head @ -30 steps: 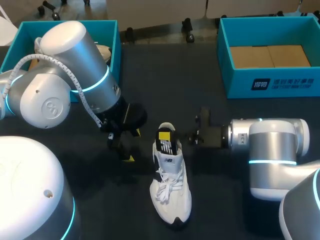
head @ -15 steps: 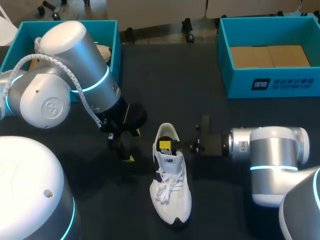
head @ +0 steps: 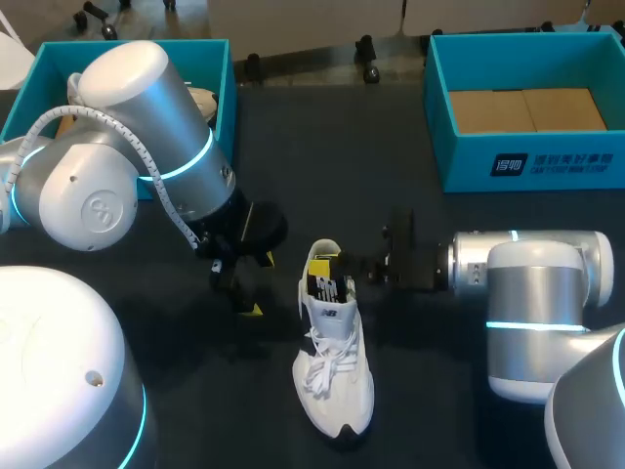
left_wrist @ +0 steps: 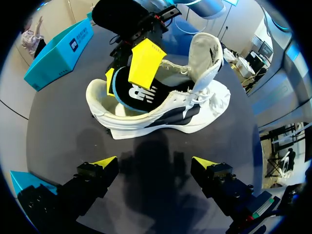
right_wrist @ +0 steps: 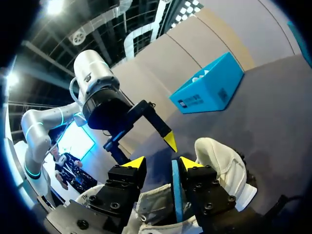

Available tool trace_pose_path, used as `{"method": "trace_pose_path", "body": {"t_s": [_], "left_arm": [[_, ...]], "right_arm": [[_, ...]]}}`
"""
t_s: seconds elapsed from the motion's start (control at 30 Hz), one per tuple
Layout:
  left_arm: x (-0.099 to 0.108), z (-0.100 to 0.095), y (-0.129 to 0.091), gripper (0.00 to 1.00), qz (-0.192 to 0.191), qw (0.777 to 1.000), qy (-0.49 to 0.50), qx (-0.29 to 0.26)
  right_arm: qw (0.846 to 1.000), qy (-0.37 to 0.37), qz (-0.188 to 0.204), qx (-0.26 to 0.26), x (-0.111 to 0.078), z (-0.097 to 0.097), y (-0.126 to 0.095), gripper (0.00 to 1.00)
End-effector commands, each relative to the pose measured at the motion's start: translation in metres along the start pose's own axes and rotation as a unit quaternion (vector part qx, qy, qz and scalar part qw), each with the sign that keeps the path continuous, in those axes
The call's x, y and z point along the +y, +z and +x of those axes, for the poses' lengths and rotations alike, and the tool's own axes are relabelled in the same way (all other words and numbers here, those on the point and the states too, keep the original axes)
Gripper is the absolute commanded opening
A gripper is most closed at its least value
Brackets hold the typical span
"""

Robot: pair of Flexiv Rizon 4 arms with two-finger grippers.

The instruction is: Take the shoe out of the shoebox, open the shoe tongue, remove and reinsert the insole, then place the shoe into the shoebox

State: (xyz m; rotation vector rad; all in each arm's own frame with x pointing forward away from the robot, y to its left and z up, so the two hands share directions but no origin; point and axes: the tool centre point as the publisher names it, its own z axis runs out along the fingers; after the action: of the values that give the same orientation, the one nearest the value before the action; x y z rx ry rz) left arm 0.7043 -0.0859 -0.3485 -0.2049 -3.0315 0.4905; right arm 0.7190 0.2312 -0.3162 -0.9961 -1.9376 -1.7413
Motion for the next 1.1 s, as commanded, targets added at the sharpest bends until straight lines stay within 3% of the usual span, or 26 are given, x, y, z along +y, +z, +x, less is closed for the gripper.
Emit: {"method": "trace_pose_path", "body": {"t_s": [0.03,0.23,0.33,0.73,0.87,0.9,0.93,1.0,1.07,1.1], "left_arm": [[0.001,0.001,-0.001,1.0,0.0,1.0,0.0,-0.001],[0.001,0.001,-0.001,1.0,0.0,1.0,0.0,-0.001],[0.001,0.001,-0.001,1.0,0.0,1.0,0.0,-0.001],[0.001,0.001,-0.001,1.0,0.0,1.0,0.0,-0.001],[0.001,0.001,-0.001,1.0,0.0,1.0,0.0,-0.001],[0.001,0.001,-0.001,1.0,0.0,1.0,0.0,-0.001],[0.001,0.001,-0.001,1.0,0.0,1.0,0.0,-0.001],[0.001,0.001,-0.001,1.0,0.0,1.0,0.0,-0.001],[0.001,0.001,-0.001,1.0,0.0,1.0,0.0,-0.001],[0.001,0.001,-0.001,1.0,0.0,1.0,0.0,-0.001]], "right_arm": [[1.0,0.004,0.011,0.001,0.004,-0.003,0.002,0.38],[1.0,0.012,0.008,0.008,0.002,-0.013,0.003,0.24],[1.0,0.018,0.008,0.01,0.001,-0.016,0.003,0.0],[0.998,0.054,0.011,0.005,-0.02,-0.011,0.005,0.0],[0.999,0.049,0.005,-0.005,-0.018,-0.007,0.002,0.0],[0.999,0.045,0.004,-0.007,-0.016,-0.006,0.001,0.1],[0.999,0.037,0.004,-0.011,-0.013,-0.004,-0.001,0.39],[0.999,0.027,0.004,-0.019,-0.006,-0.001,-0.003,0.49],[1.0,0.02,0.006,-0.024,0.001,0.001,-0.006,0.93],[1.0,0.017,0.007,-0.025,0.004,0.001,-0.007,1.0]]}}
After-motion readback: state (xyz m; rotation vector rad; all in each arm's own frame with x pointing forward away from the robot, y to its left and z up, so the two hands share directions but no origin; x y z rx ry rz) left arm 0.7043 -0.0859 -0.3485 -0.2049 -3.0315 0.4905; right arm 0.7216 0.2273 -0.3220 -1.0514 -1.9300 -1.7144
